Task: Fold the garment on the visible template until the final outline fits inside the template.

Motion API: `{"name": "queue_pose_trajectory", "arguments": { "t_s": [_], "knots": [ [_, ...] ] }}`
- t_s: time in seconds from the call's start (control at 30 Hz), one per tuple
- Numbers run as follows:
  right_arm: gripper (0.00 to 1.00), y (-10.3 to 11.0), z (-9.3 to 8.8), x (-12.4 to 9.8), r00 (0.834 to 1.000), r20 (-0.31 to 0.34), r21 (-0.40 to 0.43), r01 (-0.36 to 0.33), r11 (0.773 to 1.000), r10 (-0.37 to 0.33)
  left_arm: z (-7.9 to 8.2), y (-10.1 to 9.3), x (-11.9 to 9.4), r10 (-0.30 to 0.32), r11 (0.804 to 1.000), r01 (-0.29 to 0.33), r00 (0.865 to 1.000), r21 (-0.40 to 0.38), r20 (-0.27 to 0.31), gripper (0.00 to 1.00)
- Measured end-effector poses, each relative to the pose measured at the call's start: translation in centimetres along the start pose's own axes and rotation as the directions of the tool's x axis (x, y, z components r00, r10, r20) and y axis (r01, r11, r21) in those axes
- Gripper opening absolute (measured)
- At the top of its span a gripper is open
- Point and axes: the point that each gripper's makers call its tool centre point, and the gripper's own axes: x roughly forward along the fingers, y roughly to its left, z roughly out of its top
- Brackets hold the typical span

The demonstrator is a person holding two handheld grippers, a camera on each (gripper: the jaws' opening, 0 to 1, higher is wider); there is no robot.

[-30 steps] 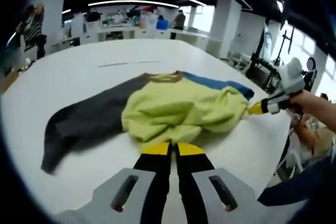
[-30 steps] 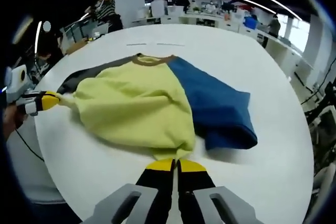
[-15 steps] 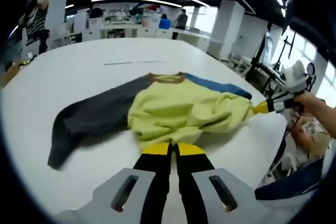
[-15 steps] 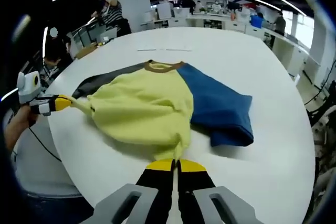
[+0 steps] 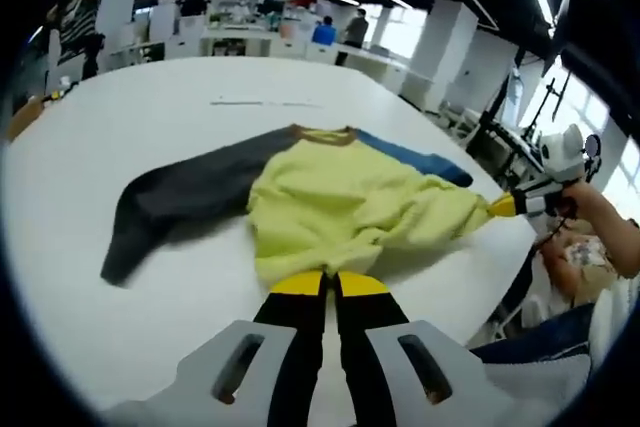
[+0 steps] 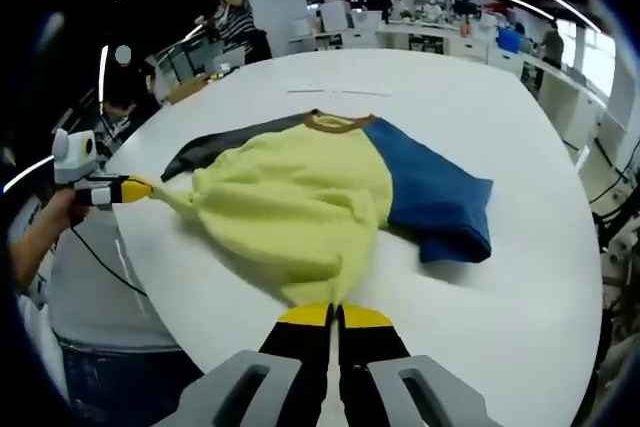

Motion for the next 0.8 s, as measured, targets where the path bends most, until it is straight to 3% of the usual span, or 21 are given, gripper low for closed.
{"name": "queue_pose_trajectory", "arguments": {
  "t_s": [0.4, 0.8],
  "knots": [
    [0.0, 1.1, -2.7, -1.8, 0.998, -0.057, -0.025, -0.021, 0.999, 0.02, -2.9, 1.0, -2.5, 0.029, 0.998, -0.034, 0.997, -0.059, -0.076, 0.01],
    [0.0, 2.4, -5.8, -2.7, 0.993, -0.11, 0.026, -0.037, 0.999, 0.04, -5.3, 2.0, -4.0, 0.052, 0.987, -0.073, 0.987, -0.14, -0.151, 0.01]
  ]
}}
